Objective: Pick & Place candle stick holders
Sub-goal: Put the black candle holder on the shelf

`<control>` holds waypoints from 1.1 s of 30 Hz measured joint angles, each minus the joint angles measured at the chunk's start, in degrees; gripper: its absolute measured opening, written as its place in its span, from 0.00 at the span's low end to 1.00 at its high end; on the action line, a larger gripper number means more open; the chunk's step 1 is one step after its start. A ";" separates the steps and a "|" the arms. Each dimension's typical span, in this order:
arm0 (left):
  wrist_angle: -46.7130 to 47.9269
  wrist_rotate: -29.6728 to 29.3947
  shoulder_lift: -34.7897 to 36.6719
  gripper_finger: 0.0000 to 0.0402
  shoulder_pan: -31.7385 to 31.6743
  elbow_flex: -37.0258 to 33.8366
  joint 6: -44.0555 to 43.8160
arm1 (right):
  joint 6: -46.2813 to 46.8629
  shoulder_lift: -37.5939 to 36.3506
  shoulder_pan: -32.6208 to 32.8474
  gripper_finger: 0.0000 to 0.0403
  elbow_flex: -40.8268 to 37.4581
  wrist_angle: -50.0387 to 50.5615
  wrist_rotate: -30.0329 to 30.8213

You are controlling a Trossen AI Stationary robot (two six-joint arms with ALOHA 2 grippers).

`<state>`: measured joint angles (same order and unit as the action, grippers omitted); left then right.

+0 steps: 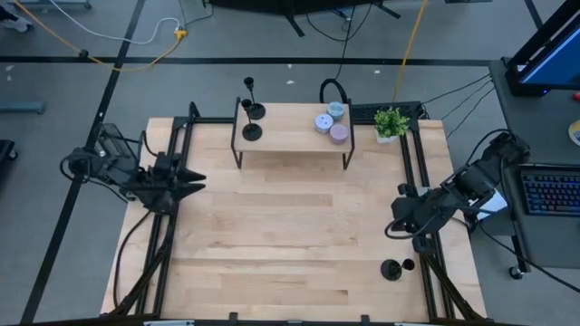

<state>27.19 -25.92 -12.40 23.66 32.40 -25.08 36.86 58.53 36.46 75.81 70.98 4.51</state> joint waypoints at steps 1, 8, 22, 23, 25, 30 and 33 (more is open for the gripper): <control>0.81 0.57 0.66 0.37 0.00 0.00 0.58 | 0.06 0.13 -0.10 0.00 0.00 0.00 0.03; 3.59 1.45 2.26 0.37 0.00 0.00 6.24 | 2.02 0.41 -0.47 0.00 0.00 -1.85 0.20; -4.71 3.08 2.36 0.37 0.00 -7.89 9.29 | 3.77 4.86 -0.51 0.00 9.97 -0.23 1.70; -4.90 3.13 2.36 0.37 0.00 -8.87 8.57 | 4.90 5.25 -0.51 0.00 9.97 0.42 0.19; -4.67 3.08 2.36 0.37 0.00 -10.01 7.09 | 7.35 6.16 -0.53 0.00 9.97 2.18 -3.38; -4.99 2.75 2.38 0.37 0.00 -10.75 6.88 | 12.80 8.90 -0.49 0.00 9.97 5.22 -14.08; -4.98 2.06 2.38 0.37 -0.02 -11.44 6.73 | 17.15 9.52 -0.49 0.00 9.97 5.63 -17.73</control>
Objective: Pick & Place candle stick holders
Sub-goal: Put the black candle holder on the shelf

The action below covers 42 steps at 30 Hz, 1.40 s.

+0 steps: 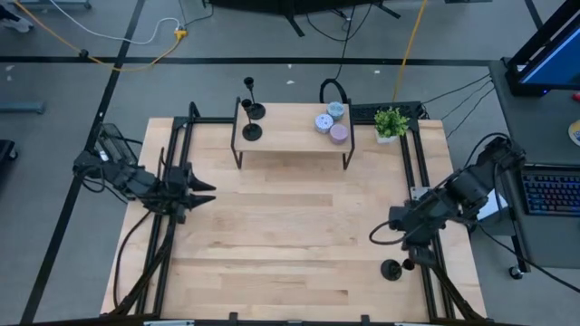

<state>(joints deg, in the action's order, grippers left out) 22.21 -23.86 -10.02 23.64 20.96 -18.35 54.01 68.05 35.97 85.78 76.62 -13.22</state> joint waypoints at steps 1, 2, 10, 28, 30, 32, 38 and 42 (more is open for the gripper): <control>0.03 0.02 -0.01 0.37 0.02 -0.24 -0.25 | 2.01 0.11 0.00 0.00 0.00 0.07 -0.81; 0.07 0.04 -0.02 0.37 0.02 -0.49 -0.62 | 4.28 0.16 0.00 0.00 0.00 0.00 -1.80; 0.20 0.13 -0.02 0.37 0.02 -0.99 -1.66 | 21.15 0.13 0.11 0.00 0.00 0.41 -6.53; 1.76 0.37 -0.02 0.37 0.02 -0.99 -1.70 | 27.35 0.13 0.13 0.00 -0.02 0.39 -6.25; 1.69 0.37 -0.02 0.37 0.02 -0.99 -1.92 | 29.37 0.13 0.13 0.00 -0.02 0.40 -6.21; 1.69 0.37 -0.02 0.37 0.02 -0.99 -1.92 | 31.47 0.13 0.13 0.01 -0.02 0.46 -6.14; 1.69 0.37 -0.02 0.37 0.02 -0.99 -1.73 | 35.84 0.13 0.15 0.10 -0.02 4.36 -2.65; 1.69 0.37 -0.02 0.37 0.02 -0.99 -1.72 | 36.86 0.13 0.15 0.19 -0.02 5.84 -1.67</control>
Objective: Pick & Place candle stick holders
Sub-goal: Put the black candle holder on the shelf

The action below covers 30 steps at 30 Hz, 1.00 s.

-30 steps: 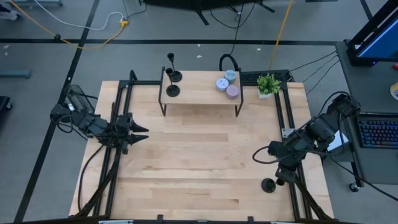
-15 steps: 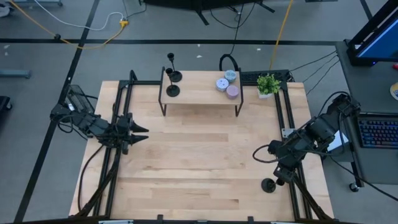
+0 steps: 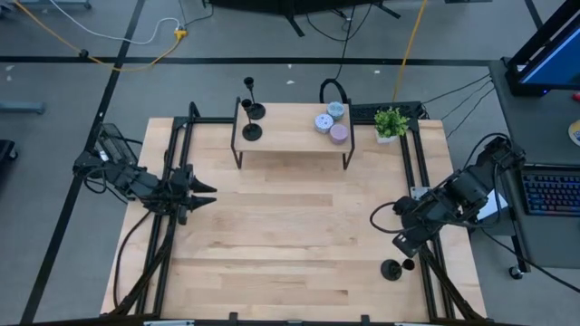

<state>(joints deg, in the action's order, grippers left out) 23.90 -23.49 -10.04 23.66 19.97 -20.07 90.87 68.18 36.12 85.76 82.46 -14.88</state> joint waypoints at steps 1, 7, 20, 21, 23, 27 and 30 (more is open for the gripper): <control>0.00 0.00 0.00 0.37 0.00 0.00 -0.09 | 0.00 0.00 0.00 0.22 0.00 0.05 0.00; 0.04 0.00 0.00 0.37 0.00 0.00 -0.20 | 0.00 -0.02 0.00 0.36 -0.15 0.69 0.03; 0.44 0.00 0.00 0.37 0.00 0.00 -0.40 | 0.18 -0.04 0.99 0.50 -7.62 0.09 -7.54; 0.42 0.00 0.00 0.37 0.00 0.00 -0.40 | 0.12 -0.03 1.35 0.50 -7.93 0.04 -7.41; 0.42 0.00 0.00 0.37 0.00 0.00 -0.40 | 0.10 -0.04 1.95 0.49 -8.62 -0.63 -7.45; 0.42 -0.02 0.00 0.37 0.00 0.00 -0.40 | 0.95 -0.04 3.31 0.47 -9.51 -1.73 -7.44; 0.39 -0.02 -0.02 0.37 0.00 0.00 -0.38 | 2.13 -0.04 4.17 0.46 -10.35 -3.70 -7.49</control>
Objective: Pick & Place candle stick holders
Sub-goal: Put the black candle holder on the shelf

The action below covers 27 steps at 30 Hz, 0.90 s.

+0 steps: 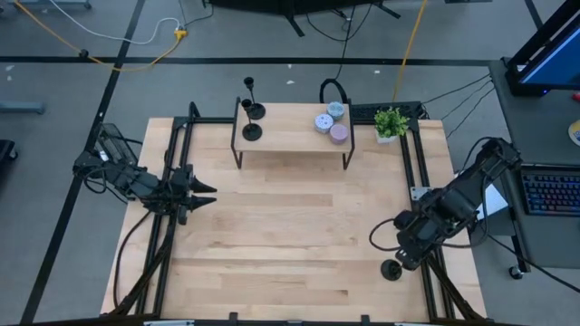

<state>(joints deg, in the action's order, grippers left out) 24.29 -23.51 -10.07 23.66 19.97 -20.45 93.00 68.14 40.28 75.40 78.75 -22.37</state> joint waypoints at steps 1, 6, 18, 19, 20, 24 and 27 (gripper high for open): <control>0.02 -0.02 0.00 0.37 0.00 0.00 0.02 | 0.51 0.00 0.30 0.45 -0.24 -1.03 0.06; 0.00 -0.22 0.00 0.37 0.00 0.00 0.15 | 1.06 0.00 1.25 0.45 -1.69 -3.18 2.71; -0.03 -0.50 0.00 0.37 0.00 0.00 -0.26 | 0.75 0.00 1.45 0.44 -6.75 -6.98 2.62; -0.02 -0.50 0.00 0.37 0.00 0.00 -0.26 | 0.67 0.00 1.47 0.44 -6.95 -6.98 2.62; -0.02 -0.50 0.00 0.37 0.00 0.00 -0.28 | 0.63 0.00 1.47 0.44 -7.15 -7.05 2.62; -0.03 -0.50 0.00 0.37 0.00 0.00 -0.31 | 0.39 0.00 1.47 0.44 -7.75 -7.01 2.59; -0.02 -0.52 0.00 0.37 -0.01 0.00 -0.33 | 0.39 0.00 1.47 0.43 -7.86 -7.01 2.58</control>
<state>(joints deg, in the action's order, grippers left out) 24.27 -24.03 -10.07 23.65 19.97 -20.78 93.38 68.14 41.76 67.55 71.75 -19.79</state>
